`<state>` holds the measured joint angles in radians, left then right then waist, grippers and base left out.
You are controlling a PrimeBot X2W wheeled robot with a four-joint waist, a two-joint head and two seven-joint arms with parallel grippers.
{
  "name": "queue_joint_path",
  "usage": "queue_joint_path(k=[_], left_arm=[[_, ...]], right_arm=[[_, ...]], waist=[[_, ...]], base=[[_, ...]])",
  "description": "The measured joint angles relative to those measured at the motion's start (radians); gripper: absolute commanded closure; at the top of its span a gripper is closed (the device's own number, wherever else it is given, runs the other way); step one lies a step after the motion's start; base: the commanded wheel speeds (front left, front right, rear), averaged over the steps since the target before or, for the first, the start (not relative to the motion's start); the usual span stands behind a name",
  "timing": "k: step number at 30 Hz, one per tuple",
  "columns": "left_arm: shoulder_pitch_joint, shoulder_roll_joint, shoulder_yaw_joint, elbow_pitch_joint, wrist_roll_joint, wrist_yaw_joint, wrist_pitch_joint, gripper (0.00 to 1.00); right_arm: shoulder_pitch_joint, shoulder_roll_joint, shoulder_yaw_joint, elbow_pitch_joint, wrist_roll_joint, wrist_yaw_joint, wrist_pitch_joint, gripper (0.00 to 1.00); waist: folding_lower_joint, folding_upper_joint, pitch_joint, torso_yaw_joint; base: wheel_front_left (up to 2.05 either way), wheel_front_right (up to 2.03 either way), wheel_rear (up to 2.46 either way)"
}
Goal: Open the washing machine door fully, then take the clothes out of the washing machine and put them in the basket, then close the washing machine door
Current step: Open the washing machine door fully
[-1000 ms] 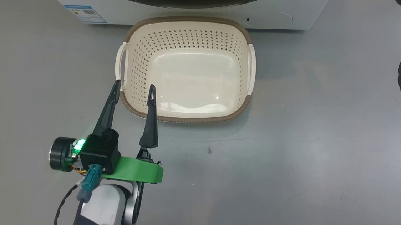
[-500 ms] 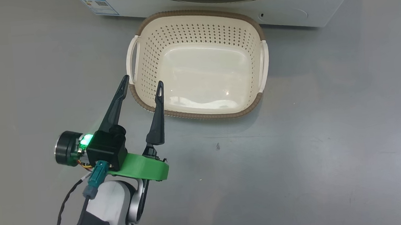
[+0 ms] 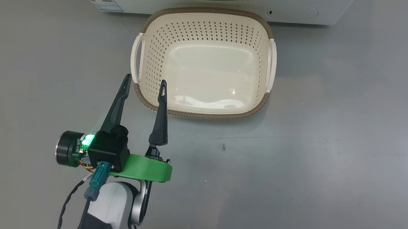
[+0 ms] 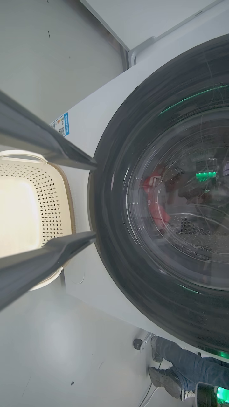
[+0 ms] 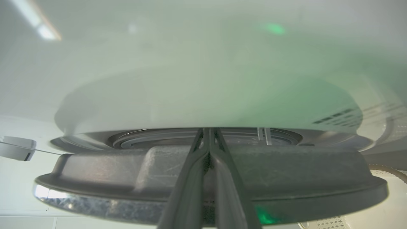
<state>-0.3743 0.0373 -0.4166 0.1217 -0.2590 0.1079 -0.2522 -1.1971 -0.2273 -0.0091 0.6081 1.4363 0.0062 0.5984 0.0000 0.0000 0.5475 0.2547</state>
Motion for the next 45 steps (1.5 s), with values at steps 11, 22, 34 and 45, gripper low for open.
queue_joint_path(k=[11, 22, 34, 45], left_arm=[[-0.009, -0.001, 0.01, 0.013, 0.0, 0.0, 0.0, 0.0], [-0.008, -0.001, 0.021, 0.034, 0.004, 0.0, 0.0, 0.0], [0.021, -0.001, 0.03, 0.058, 0.004, 0.0, 0.0, 0.0], [0.068, -0.001, 0.039, 0.083, 0.004, 0.0, 0.0, 0.0]], right_arm=[[0.002, -0.001, 0.009, 0.057, 0.042, 0.037, 0.072, 1.0], [0.07, 0.017, 0.019, 0.085, 0.075, 0.08, 0.137, 1.0], [0.178, 0.078, 0.039, 0.111, 0.109, 0.098, 0.19, 1.0], [0.28, 0.116, 0.068, 0.107, 0.137, 0.107, 0.243, 1.0]], waist=[[0.0, 0.0, -0.022, -0.013], [0.0, 0.0, -0.071, -0.034], [0.0, 0.0, -0.136, -0.054], [0.0, 0.0, -0.207, -0.067]], base=[[0.0, 0.0, 0.0], [0.0, 0.0, 0.0], [0.0, 0.0, 0.0], [0.0, 0.0, 0.0]])
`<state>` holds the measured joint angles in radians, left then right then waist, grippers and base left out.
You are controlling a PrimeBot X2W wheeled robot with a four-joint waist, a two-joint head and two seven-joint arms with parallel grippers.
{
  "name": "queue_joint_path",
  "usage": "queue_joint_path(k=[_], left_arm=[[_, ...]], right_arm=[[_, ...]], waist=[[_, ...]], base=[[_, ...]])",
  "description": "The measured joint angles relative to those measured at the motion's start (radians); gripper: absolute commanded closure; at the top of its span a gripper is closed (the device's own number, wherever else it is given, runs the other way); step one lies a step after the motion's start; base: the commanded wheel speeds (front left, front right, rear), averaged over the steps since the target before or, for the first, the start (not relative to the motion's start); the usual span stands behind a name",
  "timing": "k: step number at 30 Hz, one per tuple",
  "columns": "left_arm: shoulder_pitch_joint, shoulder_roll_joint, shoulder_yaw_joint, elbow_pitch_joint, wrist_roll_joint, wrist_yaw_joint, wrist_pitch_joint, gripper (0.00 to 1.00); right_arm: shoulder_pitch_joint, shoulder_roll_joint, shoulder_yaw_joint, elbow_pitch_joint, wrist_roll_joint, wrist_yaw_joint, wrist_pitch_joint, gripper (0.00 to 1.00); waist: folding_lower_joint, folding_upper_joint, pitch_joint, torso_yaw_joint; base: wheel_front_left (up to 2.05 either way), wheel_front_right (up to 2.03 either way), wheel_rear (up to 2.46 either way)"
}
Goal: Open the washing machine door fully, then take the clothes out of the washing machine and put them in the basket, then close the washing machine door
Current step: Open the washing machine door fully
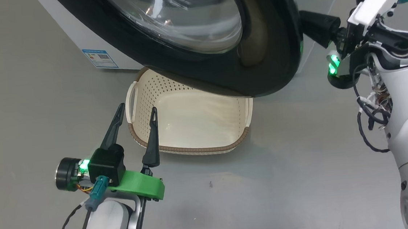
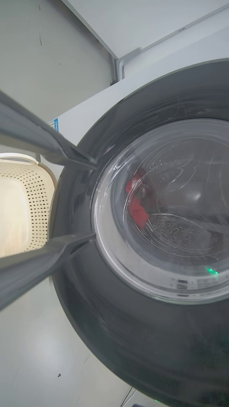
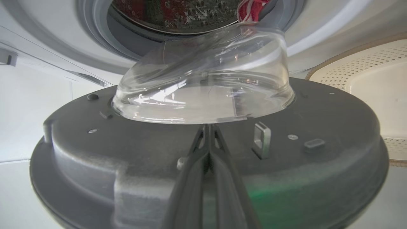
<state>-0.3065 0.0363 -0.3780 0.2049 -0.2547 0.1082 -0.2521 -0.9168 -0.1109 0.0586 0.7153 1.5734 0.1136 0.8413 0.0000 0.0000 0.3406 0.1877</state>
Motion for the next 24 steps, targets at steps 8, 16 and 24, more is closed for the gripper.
queue_joint_path(k=[8, 16, 24], left_arm=[[0.033, 0.0, -0.001, 0.016, 0.0, 0.0, 0.0, 0.0], [0.063, 0.0, -0.001, 0.034, -0.002, 0.0, 0.0, 0.0], [0.096, 0.001, -0.005, 0.048, -0.008, 0.0, 0.0, 0.0]], right_arm=[[0.089, 0.021, 0.039, -0.024, 0.011, 0.008, 0.036, 1.0], [0.175, 0.035, 0.081, -0.076, 0.027, 0.008, 0.071, 1.0], [0.261, 0.042, 0.127, -0.134, 0.046, 0.007, 0.088, 1.0]], waist=[[0.0, 0.0, -0.056, -0.003], [0.0, 0.0, -0.108, 0.004], [0.0, 0.0, -0.153, 0.025]], base=[[0.0, 0.0, 0.0], [0.0, 0.0, 0.0], [0.0, 0.0, 0.0]])
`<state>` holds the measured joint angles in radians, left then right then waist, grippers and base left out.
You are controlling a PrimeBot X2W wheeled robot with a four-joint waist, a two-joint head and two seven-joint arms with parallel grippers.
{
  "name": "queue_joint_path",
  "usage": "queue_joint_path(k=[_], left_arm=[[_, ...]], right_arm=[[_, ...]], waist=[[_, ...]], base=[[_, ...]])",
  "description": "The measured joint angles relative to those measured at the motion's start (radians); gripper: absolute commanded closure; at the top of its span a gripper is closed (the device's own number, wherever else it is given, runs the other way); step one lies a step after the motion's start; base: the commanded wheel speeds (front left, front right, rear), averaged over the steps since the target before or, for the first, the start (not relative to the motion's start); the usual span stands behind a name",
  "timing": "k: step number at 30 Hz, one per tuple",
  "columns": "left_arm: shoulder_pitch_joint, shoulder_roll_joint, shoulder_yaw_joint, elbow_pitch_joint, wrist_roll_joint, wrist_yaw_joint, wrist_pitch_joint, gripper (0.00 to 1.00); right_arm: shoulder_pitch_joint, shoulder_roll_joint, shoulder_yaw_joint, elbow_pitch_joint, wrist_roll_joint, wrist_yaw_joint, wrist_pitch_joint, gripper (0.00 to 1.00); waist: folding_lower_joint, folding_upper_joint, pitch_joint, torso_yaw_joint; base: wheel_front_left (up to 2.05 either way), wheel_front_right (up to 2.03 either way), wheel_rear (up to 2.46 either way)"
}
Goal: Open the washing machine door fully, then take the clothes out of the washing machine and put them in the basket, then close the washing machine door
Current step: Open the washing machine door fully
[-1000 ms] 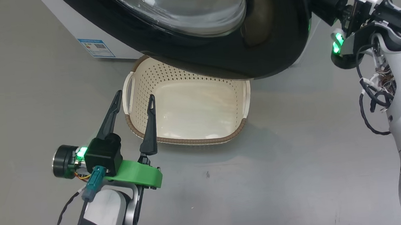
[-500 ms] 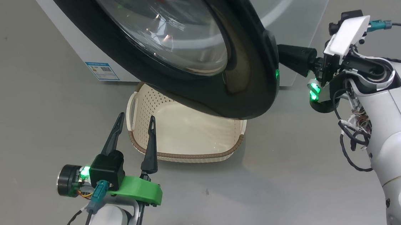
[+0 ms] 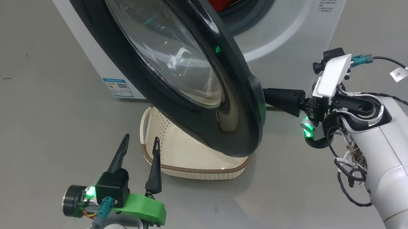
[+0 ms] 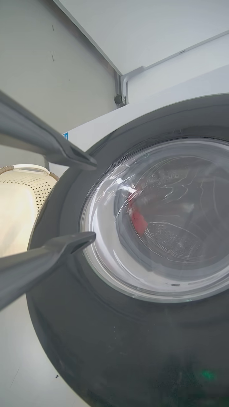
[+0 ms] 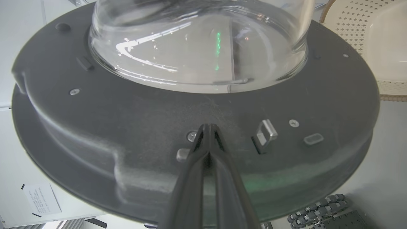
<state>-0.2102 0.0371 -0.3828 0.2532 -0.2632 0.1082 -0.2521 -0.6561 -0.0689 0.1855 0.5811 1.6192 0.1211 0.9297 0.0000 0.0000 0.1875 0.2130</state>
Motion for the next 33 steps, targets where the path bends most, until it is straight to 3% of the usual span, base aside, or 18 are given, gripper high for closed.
queue_joint_path(k=[20, 33], left_arm=[[0.037, 0.001, -0.009, 0.026, 0.0, -0.001, 0.0, 0.0], [0.058, 0.001, 0.001, 0.032, -0.019, 0.0, 0.0, 0.0]], right_arm=[[0.136, 0.002, 0.153, -0.147, 0.107, 0.0, 0.005, 1.0], [0.175, 0.002, 0.249, -0.201, 0.155, 0.0, -0.063, 1.0]], waist=[[0.0, 0.0, -0.058, 0.132], [0.0, 0.0, -0.084, 0.208]], base=[[0.0, 0.0, 0.0], [0.0, 0.0, 0.0]])
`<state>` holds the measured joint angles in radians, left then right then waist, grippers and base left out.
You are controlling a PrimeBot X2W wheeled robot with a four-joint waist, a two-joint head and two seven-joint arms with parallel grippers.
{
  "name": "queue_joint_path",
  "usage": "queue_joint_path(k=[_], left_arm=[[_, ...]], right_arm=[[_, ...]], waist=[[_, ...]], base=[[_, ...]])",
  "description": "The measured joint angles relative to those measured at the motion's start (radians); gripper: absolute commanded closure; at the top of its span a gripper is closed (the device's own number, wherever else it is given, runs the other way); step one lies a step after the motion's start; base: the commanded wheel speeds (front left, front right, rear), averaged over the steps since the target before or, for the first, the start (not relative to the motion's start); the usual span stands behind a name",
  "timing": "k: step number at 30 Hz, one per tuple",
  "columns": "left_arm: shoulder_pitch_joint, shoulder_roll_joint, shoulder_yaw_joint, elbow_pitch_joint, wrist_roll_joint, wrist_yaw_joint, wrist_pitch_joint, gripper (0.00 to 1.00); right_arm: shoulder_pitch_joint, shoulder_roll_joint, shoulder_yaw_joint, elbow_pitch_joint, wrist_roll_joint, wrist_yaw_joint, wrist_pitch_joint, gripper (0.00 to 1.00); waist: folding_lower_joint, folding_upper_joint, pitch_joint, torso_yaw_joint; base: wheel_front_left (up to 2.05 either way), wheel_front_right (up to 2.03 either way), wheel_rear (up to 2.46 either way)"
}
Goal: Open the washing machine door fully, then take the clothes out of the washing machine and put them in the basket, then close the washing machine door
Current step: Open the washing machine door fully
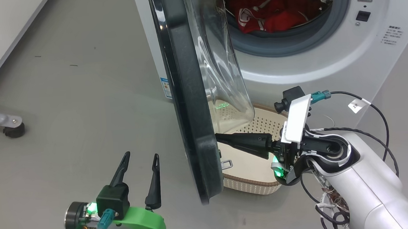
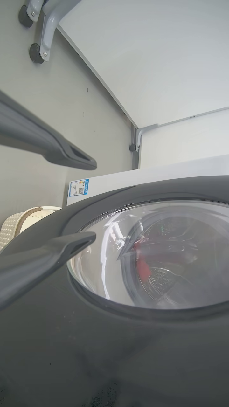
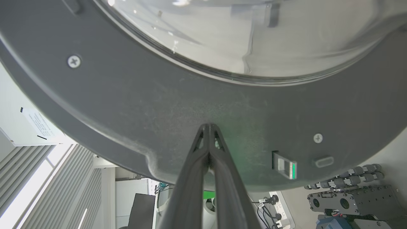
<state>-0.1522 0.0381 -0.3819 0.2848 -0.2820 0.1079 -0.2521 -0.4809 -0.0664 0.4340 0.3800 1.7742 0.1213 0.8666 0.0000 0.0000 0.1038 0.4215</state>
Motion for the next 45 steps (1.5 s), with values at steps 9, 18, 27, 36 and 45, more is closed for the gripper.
queue_joint_path(k=[9, 18, 27, 36, 45], left_arm=[[0.008, 0.0, 0.014, -0.001, 0.0, 0.0, 0.0, 0.0], [0.01, 0.0, 0.024, -0.004, -0.003, 0.0, 0.0, 0.0], [0.018, 0.001, 0.036, -0.01, -0.004, 0.001, 0.0, 0.0], [0.027, 0.002, 0.041, -0.008, -0.004, 0.001, 0.0, 0.0], [0.033, 0.002, 0.045, -0.006, -0.005, 0.001, 0.0, 0.0]], right_arm=[[0.001, 0.001, 0.053, -0.02, 0.02, 0.0, -0.053, 1.0], [0.007, 0.002, 0.051, -0.024, 0.022, 0.0, -0.104, 1.0], [0.059, 0.004, -0.06, -0.074, 0.077, 0.0, -0.214, 1.0], [0.17, 0.005, -0.178, -0.131, 0.022, 0.0, -0.36, 0.0], [0.305, -0.04, -0.245, -0.186, -0.157, 0.0, -0.552, 0.0]], waist=[[0.0, 0.0, -0.008, 0.024], [0.0, 0.0, -0.004, 0.022], [0.0, 0.0, -0.006, 0.008], [0.0, 0.0, -0.014, -0.013], [0.0, 0.0, -0.027, -0.026]], base=[[0.0, 0.0, 0.0], [0.0, 0.0, 0.0], [0.0, 0.0, 0.0], [0.0, 0.0, 0.0], [0.0, 0.0, 0.0]])
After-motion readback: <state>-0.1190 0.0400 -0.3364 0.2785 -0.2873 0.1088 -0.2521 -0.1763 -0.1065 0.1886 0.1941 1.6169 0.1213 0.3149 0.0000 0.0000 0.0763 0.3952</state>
